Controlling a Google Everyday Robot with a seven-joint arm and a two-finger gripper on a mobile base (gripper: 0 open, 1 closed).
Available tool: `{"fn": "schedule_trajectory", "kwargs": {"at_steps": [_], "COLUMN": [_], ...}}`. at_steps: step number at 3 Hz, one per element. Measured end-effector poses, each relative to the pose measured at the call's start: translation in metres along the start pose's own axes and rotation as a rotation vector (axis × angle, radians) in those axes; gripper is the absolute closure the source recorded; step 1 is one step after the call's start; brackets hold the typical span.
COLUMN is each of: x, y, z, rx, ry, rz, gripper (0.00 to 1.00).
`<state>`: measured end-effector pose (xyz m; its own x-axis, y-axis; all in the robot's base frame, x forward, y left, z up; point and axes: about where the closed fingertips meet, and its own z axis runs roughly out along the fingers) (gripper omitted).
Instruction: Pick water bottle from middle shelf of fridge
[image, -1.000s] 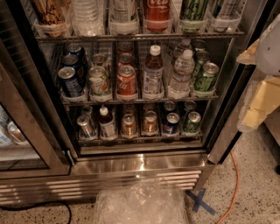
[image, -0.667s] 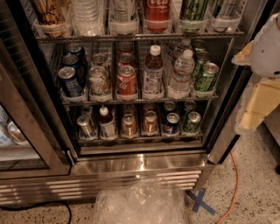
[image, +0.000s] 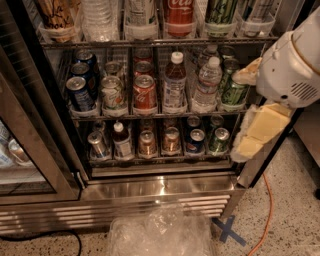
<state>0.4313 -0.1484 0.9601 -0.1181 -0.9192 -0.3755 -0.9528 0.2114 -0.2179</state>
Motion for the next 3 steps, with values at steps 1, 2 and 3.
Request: {"fn": "schedule_trajectory", "kwargs": {"at_steps": [1, 2, 3], "x": [-0.008, -0.019, -0.038], "y": [0.011, 0.024, 0.016], "z": [0.031, 0.068, 0.053], "rx": [-0.002, 0.022, 0.113], "ry": [-0.188, -0.385, -0.477], "rz": [0.032, 0.037, 0.018], "gripper": [0.00, 0.00, 0.00]}}
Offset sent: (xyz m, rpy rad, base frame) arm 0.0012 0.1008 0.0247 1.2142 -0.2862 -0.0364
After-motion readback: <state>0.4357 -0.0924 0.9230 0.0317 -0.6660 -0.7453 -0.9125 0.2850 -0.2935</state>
